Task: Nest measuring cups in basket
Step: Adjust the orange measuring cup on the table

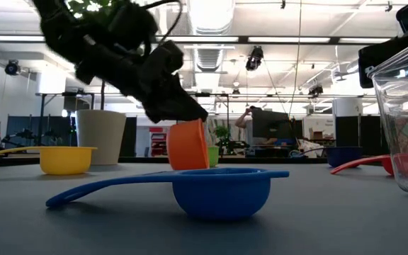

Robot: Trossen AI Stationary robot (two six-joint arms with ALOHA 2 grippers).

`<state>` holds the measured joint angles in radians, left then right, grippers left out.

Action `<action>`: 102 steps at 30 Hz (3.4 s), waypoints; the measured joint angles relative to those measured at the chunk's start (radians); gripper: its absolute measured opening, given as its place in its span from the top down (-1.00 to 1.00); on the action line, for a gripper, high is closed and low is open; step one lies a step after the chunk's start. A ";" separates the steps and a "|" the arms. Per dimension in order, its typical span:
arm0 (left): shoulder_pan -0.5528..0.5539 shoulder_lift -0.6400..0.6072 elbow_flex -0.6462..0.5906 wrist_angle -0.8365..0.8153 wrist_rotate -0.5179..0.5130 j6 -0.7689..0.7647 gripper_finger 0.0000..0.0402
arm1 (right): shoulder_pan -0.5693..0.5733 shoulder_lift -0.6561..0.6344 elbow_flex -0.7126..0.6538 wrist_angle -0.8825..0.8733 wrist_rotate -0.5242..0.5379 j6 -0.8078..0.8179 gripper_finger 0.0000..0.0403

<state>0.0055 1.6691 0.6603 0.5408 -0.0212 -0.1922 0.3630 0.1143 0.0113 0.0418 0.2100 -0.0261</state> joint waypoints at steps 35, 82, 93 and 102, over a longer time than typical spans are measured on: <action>-0.005 -0.070 0.057 -0.193 0.033 -0.052 0.42 | 0.000 0.000 0.000 0.000 0.000 0.000 0.96; 0.118 0.151 0.712 -1.399 -0.165 0.658 0.00 | 0.000 0.000 0.000 0.000 0.000 0.000 0.96; 0.081 0.151 0.709 -1.352 -0.179 1.077 0.00 | 0.000 0.000 0.000 0.000 0.000 0.000 0.96; 0.076 0.151 0.704 -1.348 -0.179 1.244 0.02 | 0.000 0.000 0.000 0.000 0.000 0.000 0.96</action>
<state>0.0814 1.8202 1.3647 -0.8071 -0.2005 1.0515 0.3634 0.1143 0.0113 0.0416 0.2100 -0.0261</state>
